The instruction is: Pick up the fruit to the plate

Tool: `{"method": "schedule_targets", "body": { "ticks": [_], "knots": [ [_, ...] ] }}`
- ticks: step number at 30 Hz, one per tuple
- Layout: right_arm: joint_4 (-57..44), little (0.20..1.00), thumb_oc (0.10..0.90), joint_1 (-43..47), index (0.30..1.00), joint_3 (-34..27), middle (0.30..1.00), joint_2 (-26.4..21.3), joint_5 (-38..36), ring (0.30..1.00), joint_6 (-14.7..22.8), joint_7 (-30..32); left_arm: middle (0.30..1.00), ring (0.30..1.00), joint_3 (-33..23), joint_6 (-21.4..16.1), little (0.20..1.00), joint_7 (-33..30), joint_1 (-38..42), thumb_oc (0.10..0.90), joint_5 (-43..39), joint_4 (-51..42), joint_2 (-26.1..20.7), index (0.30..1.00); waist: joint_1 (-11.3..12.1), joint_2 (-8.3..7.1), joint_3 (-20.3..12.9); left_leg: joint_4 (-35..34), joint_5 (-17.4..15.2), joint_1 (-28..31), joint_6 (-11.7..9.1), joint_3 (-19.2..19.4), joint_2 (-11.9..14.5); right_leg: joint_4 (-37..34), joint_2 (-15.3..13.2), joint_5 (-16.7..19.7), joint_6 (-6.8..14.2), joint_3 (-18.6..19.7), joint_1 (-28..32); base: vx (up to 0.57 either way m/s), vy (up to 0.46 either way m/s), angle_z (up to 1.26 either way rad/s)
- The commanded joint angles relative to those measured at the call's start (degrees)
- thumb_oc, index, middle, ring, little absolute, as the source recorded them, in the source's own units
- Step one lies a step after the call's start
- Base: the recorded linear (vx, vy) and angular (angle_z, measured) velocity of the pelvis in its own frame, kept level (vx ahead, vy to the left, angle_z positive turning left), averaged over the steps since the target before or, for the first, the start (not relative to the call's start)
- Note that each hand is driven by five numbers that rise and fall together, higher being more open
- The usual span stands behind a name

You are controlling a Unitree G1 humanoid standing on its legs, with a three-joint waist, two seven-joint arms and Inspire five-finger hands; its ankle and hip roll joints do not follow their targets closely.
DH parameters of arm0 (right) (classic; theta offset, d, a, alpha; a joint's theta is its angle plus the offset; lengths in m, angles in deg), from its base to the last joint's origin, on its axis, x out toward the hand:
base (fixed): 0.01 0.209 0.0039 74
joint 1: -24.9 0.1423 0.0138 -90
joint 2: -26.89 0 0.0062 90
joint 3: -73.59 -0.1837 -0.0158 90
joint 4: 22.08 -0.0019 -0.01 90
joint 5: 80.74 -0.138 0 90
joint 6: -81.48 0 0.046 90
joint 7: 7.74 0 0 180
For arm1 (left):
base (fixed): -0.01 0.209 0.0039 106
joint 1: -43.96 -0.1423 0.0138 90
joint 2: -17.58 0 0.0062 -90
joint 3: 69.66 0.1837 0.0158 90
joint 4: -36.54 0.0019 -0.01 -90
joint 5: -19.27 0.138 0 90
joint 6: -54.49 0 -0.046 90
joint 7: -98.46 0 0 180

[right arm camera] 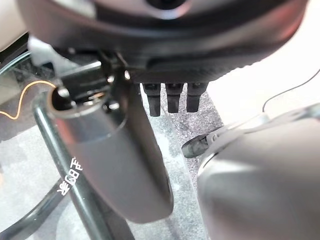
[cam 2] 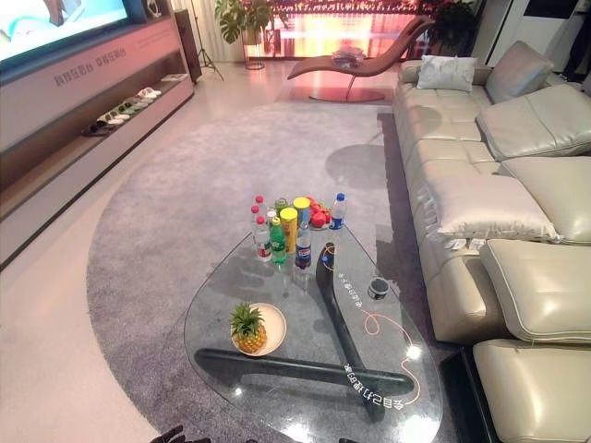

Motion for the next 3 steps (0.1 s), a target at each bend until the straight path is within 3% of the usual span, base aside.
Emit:
{"method": "schedule_targets", "body": {
  "ticks": [1,3],
  "knots": [
    [1.9,0.900,0.800,2.2,0.900,-0.8,0.900,0.5,-0.2,0.900,1.6,0.7,0.900,0.900,-0.4,-2.3,0.900,0.7,4.9,0.800,1.5,2.4,0.8,0.900,0.4,-2.04,0.4,0.7,-3.6,1.4,-0.3,1.1,-1.9,0.3,-3.2,0.4,4.4,0.8,0.0,0.00,0.000,0.00],
    [2.3,0.900,0.800,2.3,0.900,-0.7,0.900,0.3,0.0,0.900,1.4,0.5,0.900,0.900,-0.3,-2.3,0.900,1.0,5.3,0.800,0.7,2.5,0.9,0.900,0.4,-2.08,0.3,0.7,-3.6,1.4,-0.3,1.1,-1.9,0.2,-3.2,0.4,4.4,0.8,0.1,0.00,0.000,0.00]
  ]
}}
